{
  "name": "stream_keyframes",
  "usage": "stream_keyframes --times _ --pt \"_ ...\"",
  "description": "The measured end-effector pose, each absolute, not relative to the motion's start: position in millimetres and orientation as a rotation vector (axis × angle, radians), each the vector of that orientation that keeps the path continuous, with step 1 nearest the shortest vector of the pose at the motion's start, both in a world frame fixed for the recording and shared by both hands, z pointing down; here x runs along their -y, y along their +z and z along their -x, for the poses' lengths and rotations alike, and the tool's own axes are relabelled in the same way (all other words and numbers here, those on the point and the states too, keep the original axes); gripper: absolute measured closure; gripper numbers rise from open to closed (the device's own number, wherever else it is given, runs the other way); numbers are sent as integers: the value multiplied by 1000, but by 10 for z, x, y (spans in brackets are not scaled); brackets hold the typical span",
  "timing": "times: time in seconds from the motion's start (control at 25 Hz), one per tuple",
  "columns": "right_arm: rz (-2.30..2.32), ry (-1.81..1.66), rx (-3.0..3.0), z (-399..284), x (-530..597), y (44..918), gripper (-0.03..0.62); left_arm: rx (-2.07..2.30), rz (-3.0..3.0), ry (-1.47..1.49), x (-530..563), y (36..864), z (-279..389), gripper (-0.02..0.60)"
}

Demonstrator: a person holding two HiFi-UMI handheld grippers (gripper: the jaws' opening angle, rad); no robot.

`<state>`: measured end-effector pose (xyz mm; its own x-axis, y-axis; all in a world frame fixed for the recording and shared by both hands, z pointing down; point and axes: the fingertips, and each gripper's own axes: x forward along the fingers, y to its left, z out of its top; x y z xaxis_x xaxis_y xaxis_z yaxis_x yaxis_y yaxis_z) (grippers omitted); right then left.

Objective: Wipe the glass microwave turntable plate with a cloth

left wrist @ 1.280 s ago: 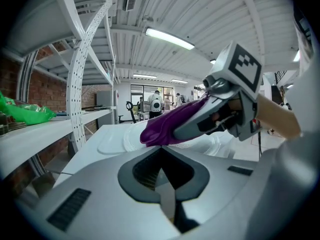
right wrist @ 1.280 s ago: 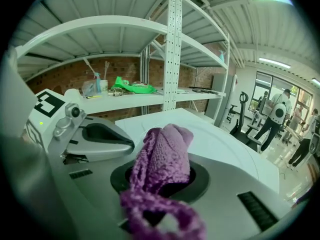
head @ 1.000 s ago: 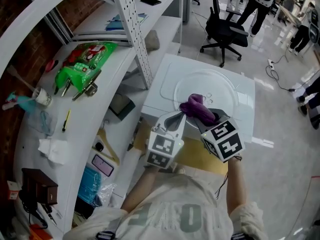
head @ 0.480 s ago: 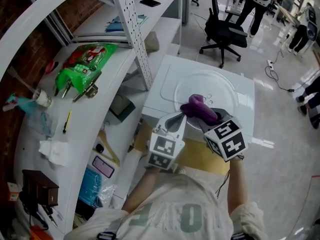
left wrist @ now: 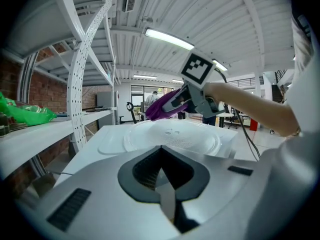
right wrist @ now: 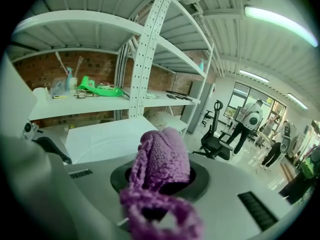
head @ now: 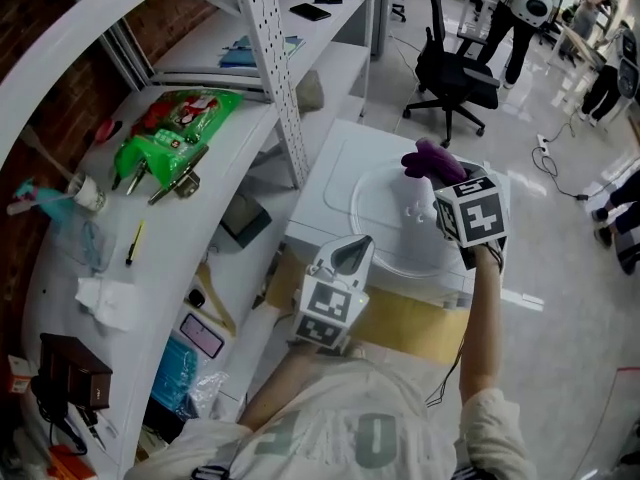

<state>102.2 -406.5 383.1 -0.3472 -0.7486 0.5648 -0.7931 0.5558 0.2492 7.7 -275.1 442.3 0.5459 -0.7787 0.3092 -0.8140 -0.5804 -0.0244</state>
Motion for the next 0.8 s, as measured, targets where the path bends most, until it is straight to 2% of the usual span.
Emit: stream_keyframes --times 0.4,0.8 --pt "-1196 138 2108 -1075 4195 4133 539 1373 -2647 441 2774 4420 -65 578" --pt "-1032 173 2188 -894 3351 4237 539 1373 -2649 457 2777 4411 -76 578"
